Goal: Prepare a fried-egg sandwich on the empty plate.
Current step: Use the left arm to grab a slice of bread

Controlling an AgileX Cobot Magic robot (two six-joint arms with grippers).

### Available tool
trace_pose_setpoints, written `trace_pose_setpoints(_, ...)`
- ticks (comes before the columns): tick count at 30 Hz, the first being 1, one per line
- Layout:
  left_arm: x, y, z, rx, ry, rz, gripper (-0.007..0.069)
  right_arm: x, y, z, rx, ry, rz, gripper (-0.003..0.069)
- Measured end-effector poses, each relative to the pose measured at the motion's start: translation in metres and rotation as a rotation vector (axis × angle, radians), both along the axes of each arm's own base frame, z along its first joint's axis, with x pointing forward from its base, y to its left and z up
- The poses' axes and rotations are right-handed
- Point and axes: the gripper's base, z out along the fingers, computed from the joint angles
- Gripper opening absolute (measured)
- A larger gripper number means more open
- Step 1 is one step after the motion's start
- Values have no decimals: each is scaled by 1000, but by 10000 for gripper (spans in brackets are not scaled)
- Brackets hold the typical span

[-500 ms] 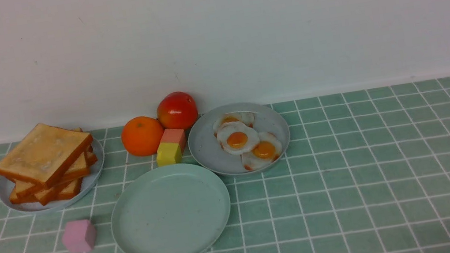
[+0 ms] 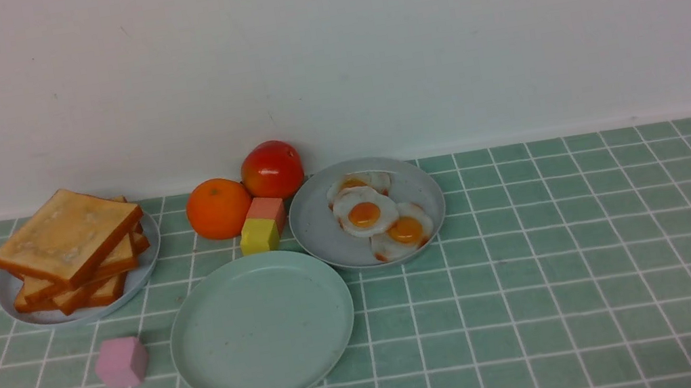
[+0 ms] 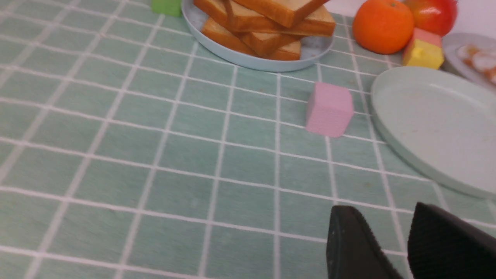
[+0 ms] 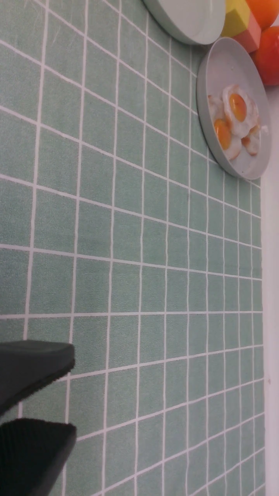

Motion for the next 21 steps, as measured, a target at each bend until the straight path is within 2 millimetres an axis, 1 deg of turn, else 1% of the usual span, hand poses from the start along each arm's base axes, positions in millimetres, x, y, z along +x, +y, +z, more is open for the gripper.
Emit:
trace_pose_setpoints(3,0,2,0,65,-1,3,238,0,0,0,0,0,0,239)
trace_pose_setpoints(7,0,3,1,94,-6,4,238,0,0,0,0,0,0,239)
trace_pose_setpoints(8,1,3,3,104,-32,1,238,0,0,0,0,1,0,239)
trace_pose_setpoints(11,3,1,10,39,-112,0,238,0,0,0,0,1,0,239)
trace_pose_setpoints(12,4,-1,16,-84,-181,6,238,0,0,0,0,1,0,239)
trace_pose_setpoints(13,4,-2,19,-150,-214,9,238,0,0,0,0,1,0,239)
trace_pose_setpoints(14,4,-3,23,-270,-259,19,238,0,0,0,0,1,0,239)
trace_pose_setpoints(16,4,-3,28,-383,-308,28,238,0,0,0,0,1,0,239)
trace_pose_setpoints(17,4,-2,32,-480,-353,35,238,0,0,0,0,1,0,239)
trace_pose_setpoints(21,3,0,41,-677,-446,53,238,0,0,0,0,-3,0,239)
